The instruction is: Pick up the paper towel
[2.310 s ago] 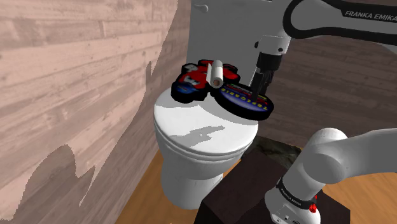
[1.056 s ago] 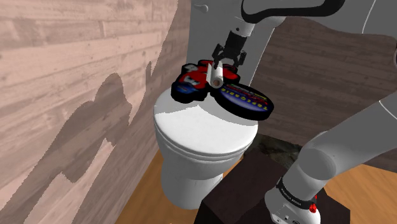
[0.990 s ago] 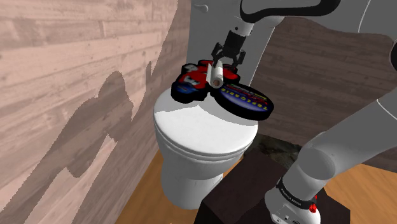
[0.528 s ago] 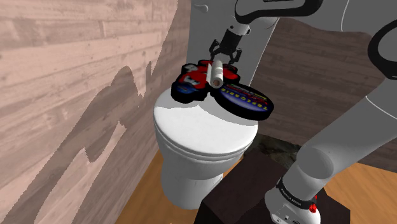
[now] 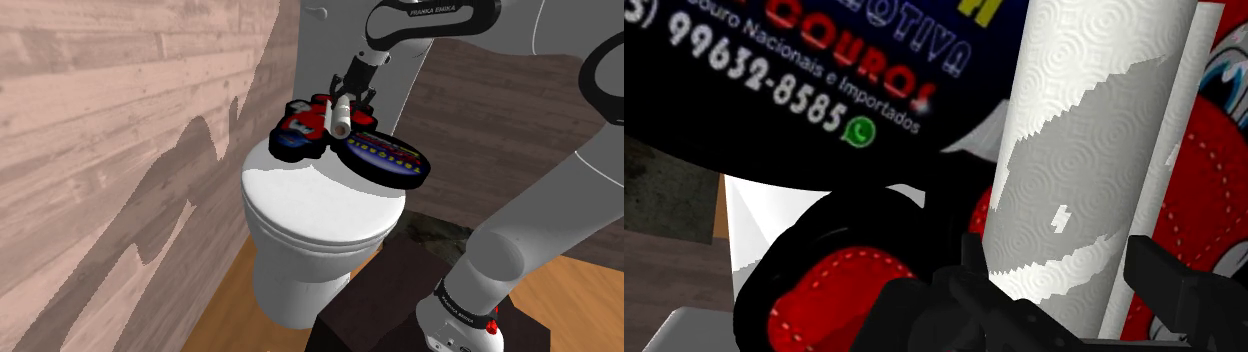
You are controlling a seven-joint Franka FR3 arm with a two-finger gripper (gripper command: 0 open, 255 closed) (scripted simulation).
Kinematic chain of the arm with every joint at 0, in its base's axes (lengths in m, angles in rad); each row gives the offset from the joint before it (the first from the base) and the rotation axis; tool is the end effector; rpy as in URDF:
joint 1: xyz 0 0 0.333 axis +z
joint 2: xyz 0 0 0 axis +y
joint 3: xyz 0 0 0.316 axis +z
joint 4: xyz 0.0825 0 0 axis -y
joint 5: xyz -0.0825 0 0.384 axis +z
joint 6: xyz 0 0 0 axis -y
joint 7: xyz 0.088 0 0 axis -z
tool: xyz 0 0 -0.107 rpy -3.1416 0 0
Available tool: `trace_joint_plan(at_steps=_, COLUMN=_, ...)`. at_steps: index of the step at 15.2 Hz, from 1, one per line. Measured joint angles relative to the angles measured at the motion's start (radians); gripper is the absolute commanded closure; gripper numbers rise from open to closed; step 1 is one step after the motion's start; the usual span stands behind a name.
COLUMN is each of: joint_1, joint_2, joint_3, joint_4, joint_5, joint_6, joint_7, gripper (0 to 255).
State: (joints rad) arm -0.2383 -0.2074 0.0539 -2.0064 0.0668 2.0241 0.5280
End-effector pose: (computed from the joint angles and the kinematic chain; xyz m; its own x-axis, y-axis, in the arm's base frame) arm 0.5104 -0.0892 0.5680 0.7229 -0.6710 0.1648 -0.6521 -0.7414 -0.1586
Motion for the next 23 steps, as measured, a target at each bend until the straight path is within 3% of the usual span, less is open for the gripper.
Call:
trace_joint_plan(at_steps=9, joint_1=0.0, joint_2=0.001, joint_3=0.0, joint_4=0.004, joint_5=0.0, joint_6=-0.003, joint_7=-0.001, gripper=255)
trace_joint_plan(at_steps=23, joint_1=-0.002, joint_2=0.019, joint_3=-0.002, joint_4=0.205, joint_5=-0.005, joint_6=-0.187, joint_7=0.009, gripper=255)
